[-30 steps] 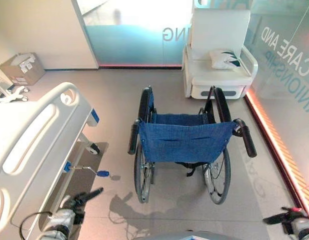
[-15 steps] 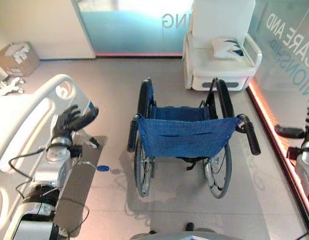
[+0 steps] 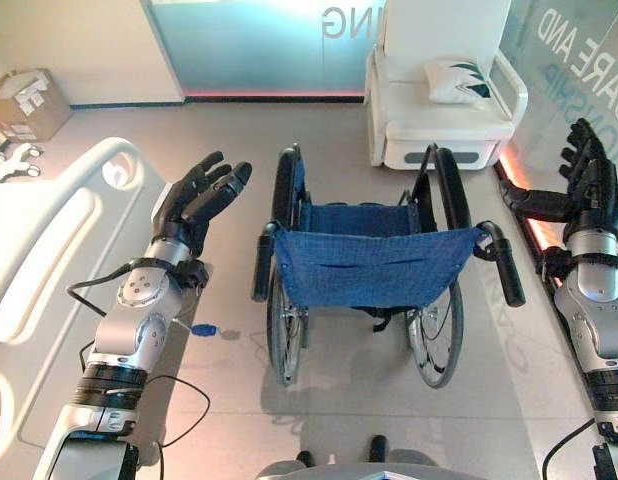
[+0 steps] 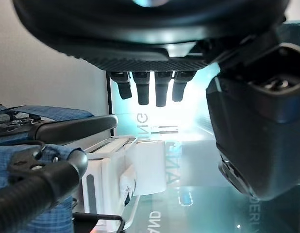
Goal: Push the wheelchair next to the bed
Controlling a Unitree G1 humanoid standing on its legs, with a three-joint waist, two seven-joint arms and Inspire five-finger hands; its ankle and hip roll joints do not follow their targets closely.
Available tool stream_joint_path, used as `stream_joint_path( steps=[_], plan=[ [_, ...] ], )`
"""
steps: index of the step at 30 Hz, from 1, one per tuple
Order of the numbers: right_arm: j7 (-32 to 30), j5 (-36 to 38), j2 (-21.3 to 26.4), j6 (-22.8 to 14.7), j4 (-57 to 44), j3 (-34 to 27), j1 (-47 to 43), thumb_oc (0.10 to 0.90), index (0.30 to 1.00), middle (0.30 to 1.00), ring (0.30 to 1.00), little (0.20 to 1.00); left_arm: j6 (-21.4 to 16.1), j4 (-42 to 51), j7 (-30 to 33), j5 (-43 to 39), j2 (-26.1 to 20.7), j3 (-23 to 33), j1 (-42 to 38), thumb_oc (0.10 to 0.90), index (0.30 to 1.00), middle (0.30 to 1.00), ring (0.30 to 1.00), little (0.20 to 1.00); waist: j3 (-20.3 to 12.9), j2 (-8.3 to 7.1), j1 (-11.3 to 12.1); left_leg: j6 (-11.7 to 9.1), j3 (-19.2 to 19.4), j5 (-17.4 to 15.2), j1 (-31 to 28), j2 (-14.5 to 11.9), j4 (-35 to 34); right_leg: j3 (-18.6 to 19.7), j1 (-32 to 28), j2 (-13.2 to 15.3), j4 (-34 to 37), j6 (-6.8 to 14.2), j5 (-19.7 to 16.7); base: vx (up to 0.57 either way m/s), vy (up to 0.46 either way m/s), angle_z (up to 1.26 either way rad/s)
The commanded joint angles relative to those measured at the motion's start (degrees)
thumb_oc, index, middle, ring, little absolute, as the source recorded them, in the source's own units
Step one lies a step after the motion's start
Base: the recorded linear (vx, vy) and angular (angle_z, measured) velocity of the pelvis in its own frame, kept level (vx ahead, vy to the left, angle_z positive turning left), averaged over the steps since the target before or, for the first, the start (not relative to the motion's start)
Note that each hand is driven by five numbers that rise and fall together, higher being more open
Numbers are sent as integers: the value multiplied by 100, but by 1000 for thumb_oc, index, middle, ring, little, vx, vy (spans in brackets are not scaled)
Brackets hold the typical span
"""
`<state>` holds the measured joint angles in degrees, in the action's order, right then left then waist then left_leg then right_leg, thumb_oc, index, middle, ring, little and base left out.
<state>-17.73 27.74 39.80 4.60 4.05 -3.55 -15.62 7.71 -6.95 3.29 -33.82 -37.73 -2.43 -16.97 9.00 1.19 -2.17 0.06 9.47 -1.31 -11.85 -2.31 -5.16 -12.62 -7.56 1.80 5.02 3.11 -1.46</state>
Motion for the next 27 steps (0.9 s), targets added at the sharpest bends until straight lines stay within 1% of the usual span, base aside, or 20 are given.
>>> stream_joint_path(
  steps=[1,6,10,15,21,25,27],
  plan=[
    [382,357,194,-369,-529,16,-350,800,900,900,900,900,-296,135,-4,536,-591,85,-452,800,900,900,900,900,-476,-117,-11,-131,369,-115,325,132,16,-96,10,164,-345,329,403,0,0,0],
    [552,362,217,-123,-514,126,-143,800,900,900,900,900,-221,-27,-141,580,-711,-21,-390,800,900,900,900,900,-470,-131,-19,-126,396,-87,344,132,16,-117,35,171,-356,337,391,-12,2,2],
    [559,319,245,-4,-463,236,-62,800,900,900,900,900,-332,-211,-116,491,-748,-102,-374,800,900,900,900,900,-458,-149,-32,-123,417,-74,362,132,16,-114,67,170,-360,346,373,-14,4,3],
    [577,379,216,216,-564,281,88,800,900,900,900,900,-390,-90,-88,469,-693,-57,-256,800,900,900,900,900,-436,-161,-31,-119,439,-57,378,129,17,-105,95,171,-378,346,370,0,0,0],
    [543,240,160,416,-552,315,287,800,900,900,900,900,-449,42,-50,494,-669,-7,-128,800,900,900,900,900,-411,-172,-27,-120,450,-47,394,130,17,-92,113,167,-385,352,366,-5,0,0],
    [521,238,148,532,-563,258,436,800,900,900,900,900,-457,115,-9,513,-656,42,-39,800,900,900,900,900,-399,-174,-42,-124,461,-38,406,128,17,-75,134,162,-380,360,353,0,0,0],
    [523,218,121,519,-569,226,531,800,900,900,900,900,-462,155,10,525,-651,76,19,800,900,900,900,900,-384,-172,-52,-127,477,-32,411,127,18,-66,140,162,-365,366,338,0,0,0]
  ],
)
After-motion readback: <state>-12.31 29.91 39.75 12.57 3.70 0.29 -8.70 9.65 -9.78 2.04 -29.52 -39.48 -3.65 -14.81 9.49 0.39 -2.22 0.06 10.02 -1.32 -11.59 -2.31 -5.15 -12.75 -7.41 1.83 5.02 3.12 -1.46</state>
